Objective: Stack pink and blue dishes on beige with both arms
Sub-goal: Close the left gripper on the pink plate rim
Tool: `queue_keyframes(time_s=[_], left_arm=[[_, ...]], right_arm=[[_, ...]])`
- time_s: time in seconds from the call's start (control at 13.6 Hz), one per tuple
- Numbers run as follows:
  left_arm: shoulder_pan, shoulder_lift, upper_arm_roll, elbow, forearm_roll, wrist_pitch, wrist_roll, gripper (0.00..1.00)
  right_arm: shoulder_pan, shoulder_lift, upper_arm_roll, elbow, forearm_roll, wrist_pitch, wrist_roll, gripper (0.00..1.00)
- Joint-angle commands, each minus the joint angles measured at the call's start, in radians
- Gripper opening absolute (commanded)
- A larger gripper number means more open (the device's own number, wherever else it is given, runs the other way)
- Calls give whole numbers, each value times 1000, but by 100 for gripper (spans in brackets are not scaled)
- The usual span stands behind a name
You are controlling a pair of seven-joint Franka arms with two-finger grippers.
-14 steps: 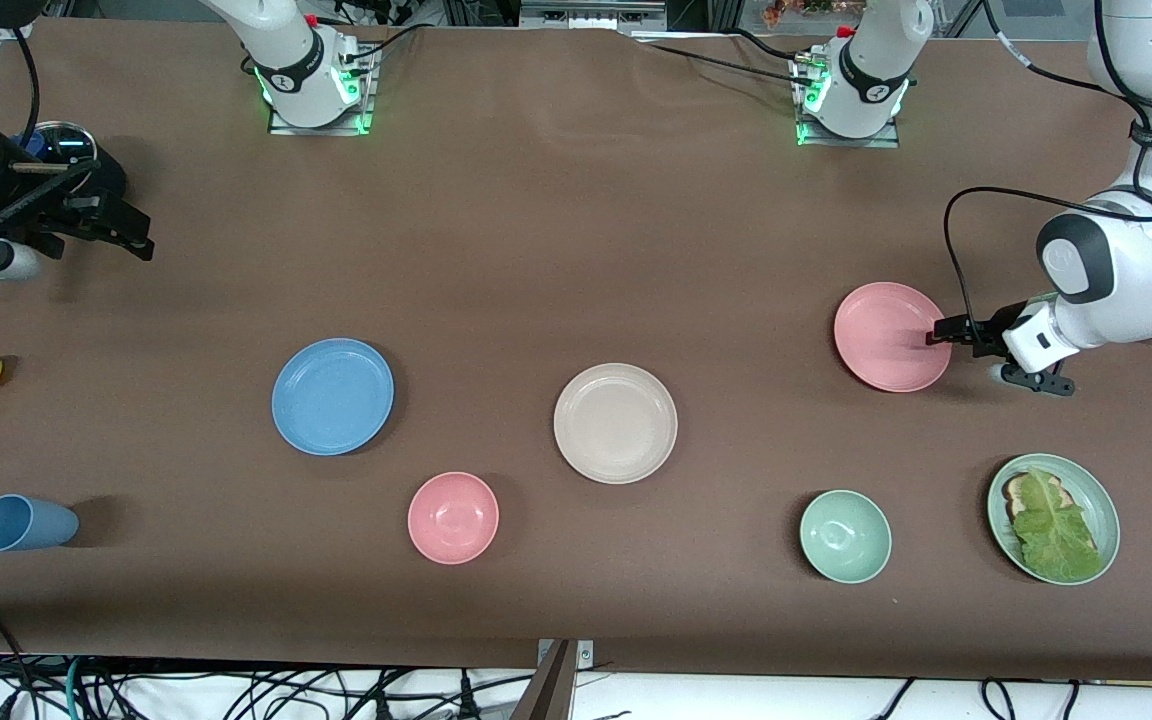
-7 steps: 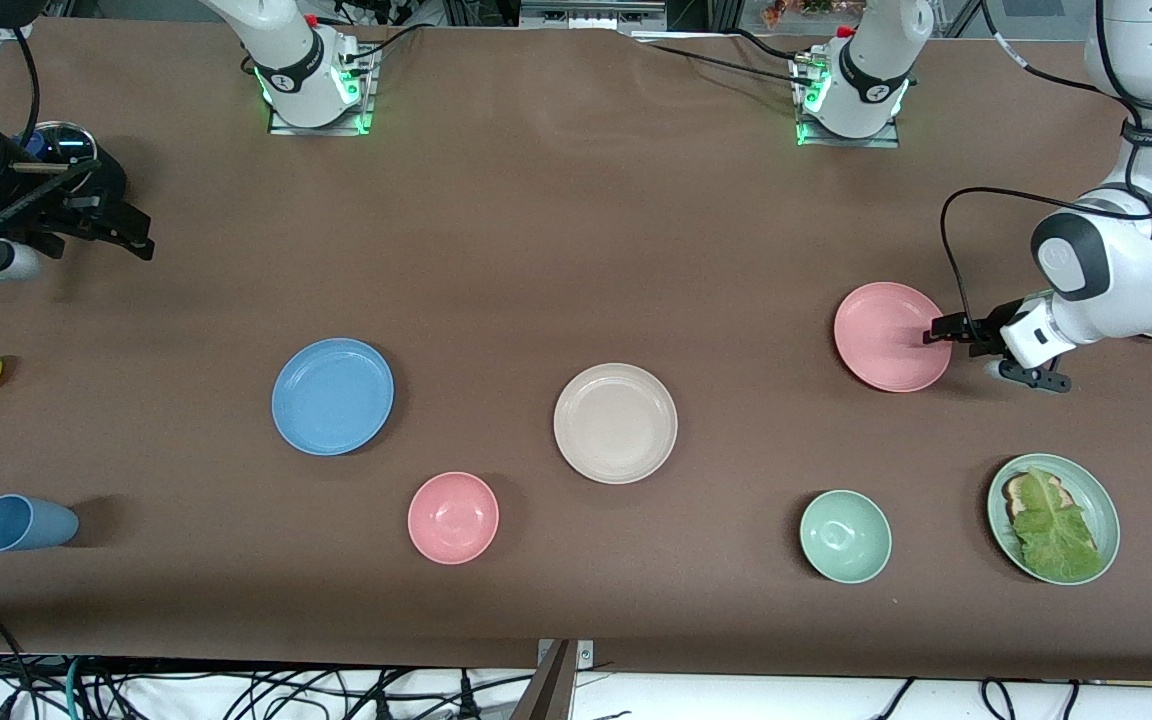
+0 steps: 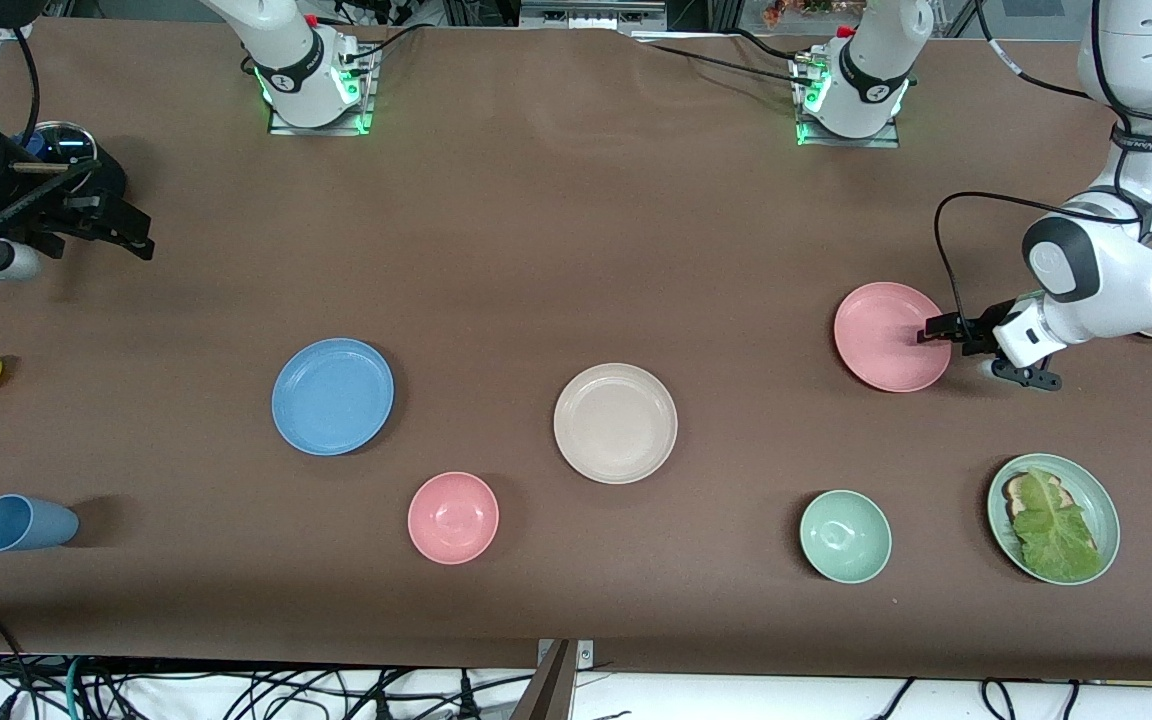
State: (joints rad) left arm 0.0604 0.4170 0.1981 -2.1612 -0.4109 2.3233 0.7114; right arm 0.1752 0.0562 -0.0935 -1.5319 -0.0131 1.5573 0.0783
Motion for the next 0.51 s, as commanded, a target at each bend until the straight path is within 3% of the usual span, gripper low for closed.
queue_keyframes(time_s=[0.0, 0.44], left_arm=[[-11, -12, 6, -8, -37, 8, 36, 100], [-11, -12, 7, -5, -37, 8, 36, 100]], right_arm=[[4, 2, 1, 18, 5, -16, 12, 100], [9, 2, 3, 18, 5, -14, 12, 100]])
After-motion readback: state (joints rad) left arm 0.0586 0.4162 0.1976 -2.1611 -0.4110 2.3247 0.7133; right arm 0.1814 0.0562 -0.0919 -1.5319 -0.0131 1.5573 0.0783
